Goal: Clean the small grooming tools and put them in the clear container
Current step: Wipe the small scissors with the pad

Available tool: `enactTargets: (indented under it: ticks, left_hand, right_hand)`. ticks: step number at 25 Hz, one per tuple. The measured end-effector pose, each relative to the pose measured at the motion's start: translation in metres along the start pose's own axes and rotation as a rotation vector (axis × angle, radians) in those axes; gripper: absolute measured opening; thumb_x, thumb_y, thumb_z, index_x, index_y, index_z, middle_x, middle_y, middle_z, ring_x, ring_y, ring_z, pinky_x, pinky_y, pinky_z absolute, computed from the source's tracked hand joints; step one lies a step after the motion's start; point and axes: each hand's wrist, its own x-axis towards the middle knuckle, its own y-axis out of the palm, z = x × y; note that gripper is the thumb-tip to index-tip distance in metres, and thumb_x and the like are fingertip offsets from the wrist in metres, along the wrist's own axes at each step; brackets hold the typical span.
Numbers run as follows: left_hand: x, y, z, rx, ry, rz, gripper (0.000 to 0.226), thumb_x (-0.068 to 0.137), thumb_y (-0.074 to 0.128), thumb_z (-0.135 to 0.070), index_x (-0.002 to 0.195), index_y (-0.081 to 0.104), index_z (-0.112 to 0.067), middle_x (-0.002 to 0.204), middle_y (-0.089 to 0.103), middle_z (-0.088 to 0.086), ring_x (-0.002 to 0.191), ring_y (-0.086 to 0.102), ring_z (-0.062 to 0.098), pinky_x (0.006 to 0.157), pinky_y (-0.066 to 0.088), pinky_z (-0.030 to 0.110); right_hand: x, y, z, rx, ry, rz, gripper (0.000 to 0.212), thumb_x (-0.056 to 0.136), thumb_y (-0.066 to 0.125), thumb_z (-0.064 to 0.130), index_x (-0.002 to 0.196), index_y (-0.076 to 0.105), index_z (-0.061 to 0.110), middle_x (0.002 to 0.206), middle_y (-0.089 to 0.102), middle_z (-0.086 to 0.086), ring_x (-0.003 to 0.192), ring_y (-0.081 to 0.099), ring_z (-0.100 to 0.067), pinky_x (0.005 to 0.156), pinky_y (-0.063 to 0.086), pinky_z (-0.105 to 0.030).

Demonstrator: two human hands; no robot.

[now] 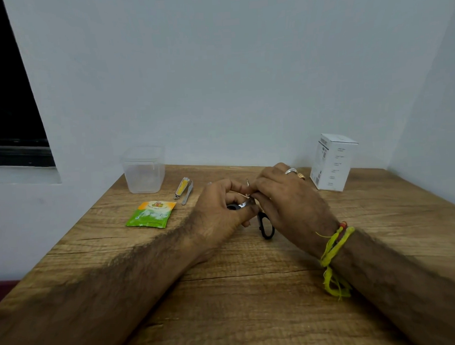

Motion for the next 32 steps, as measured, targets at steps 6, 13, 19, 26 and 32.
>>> enactTargets:
  ticks: [6, 13, 19, 26, 32]
  left_hand:
    - [0.0, -0.001, 0.0, 0.018, -0.002, -0.004, 0.028, 0.083, 0.08, -0.008, 0.105, 0.064, -0.013, 0.081, 0.077, 0.005, 0.062, 0.068, 0.013, 0.066, 0.054, 0.025]
    - [0.0, 0.0, -0.002, -0.017, -0.045, -0.008, 0.031, 0.086, 0.076, -0.006, 0.111, 0.062, -0.017, 0.082, 0.076, 0.004, 0.063, 0.066, 0.012, 0.064, 0.054, 0.029]
    - [0.001, -0.001, -0.006, -0.172, -0.11, -0.02, 0.022, 0.105, 0.042, -0.011, 0.106, 0.063, -0.006, 0.061, 0.062, 0.006, 0.043, 0.048, 0.007, 0.044, 0.034, 0.022]
    - [0.005, 0.001, 0.001, -0.126, -0.098, -0.049, 0.012, 0.104, 0.052, -0.012, 0.111, 0.062, -0.012, 0.072, 0.063, 0.005, 0.055, 0.053, 0.01, 0.044, 0.037, 0.018]
    - [0.004, 0.0, 0.002, -0.131, -0.081, -0.049, 0.012, 0.102, 0.052, -0.006, 0.111, 0.062, -0.006, 0.075, 0.064, 0.006, 0.054, 0.054, 0.01, 0.043, 0.038, 0.017]
  right_hand:
    - [0.002, 0.002, 0.002, 0.004, -0.008, 0.019, 0.015, 0.082, 0.075, 0.006, 0.094, 0.071, 0.014, 0.09, 0.065, -0.002, 0.086, 0.058, -0.024, 0.069, 0.051, -0.038]
    - [-0.008, -0.002, -0.007, 0.157, 0.024, 0.035, 0.009, 0.092, 0.061, 0.016, 0.093, 0.07, 0.019, 0.09, 0.064, 0.004, 0.088, 0.058, -0.019, 0.078, 0.049, -0.04]
    - [-0.008, 0.002, -0.005, 0.159, -0.001, 0.117, 0.011, 0.09, 0.067, 0.011, 0.096, 0.072, 0.018, 0.092, 0.067, 0.004, 0.089, 0.061, -0.021, 0.078, 0.043, -0.034]
    - [-0.008, 0.005, -0.009, 0.162, -0.055, 0.118, 0.017, 0.093, 0.059, 0.014, 0.103, 0.071, 0.02, 0.101, 0.069, 0.003, 0.096, 0.064, -0.021, 0.079, 0.043, -0.032]
    - [-0.008, 0.003, -0.014, 0.112, -0.088, 0.108, 0.014, 0.091, 0.063, 0.011, 0.099, 0.072, 0.018, 0.099, 0.07, 0.001, 0.091, 0.065, -0.023, 0.077, 0.049, -0.038]
